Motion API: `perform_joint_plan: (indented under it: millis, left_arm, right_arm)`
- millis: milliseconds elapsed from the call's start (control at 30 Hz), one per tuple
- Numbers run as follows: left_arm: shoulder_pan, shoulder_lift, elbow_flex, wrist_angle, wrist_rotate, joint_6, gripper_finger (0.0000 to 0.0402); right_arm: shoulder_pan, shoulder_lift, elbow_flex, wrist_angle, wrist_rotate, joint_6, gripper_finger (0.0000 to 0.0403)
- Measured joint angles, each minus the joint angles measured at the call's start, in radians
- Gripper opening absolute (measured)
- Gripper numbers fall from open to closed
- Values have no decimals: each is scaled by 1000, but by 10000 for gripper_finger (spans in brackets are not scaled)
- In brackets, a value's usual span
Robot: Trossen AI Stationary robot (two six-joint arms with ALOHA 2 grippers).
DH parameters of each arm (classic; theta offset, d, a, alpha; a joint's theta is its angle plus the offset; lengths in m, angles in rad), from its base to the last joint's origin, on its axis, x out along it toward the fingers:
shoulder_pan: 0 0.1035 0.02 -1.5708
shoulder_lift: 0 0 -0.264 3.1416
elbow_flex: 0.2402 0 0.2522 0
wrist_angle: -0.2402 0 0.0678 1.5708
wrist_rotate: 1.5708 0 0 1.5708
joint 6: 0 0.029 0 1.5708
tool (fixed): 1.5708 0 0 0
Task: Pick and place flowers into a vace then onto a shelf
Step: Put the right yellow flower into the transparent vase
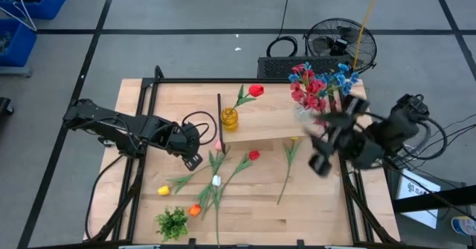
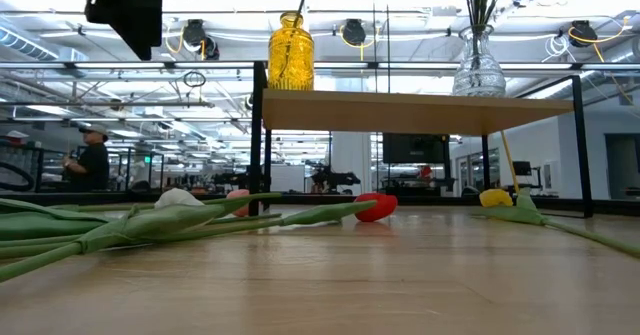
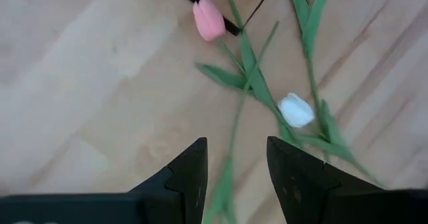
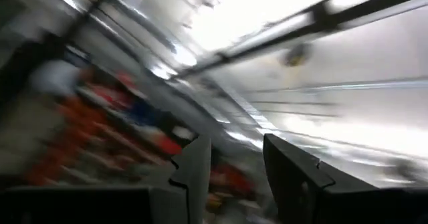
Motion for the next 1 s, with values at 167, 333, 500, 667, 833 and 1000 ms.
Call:
perform_joint_plan:
  millis: [167,333,500,667,833,1000]
  left_arm:
    - [-38,12,0,0,108,-151,156]
    - [-102,69,0,4,125,-89,156]
    - [-127,185,0,54,125,-10,156]
    - [-104,324,0,70,136,72,156]
    - [-56,413,0,128,152,167,156]
    - [0,443,-13,165,162,221,156]
  right_arm:
    - [12,11,0,-234,-127,330,130]
    - [13,5,0,-534,-173,589,130]
    - [-2,1,0,-900,-171,967,130]
    - [-21,8,-31,-1095,-176,1353,130]
    - [-37,11,-181,-1042,-259,1475,130]
    - [-81,10,-375,-838,-365,1553,130]
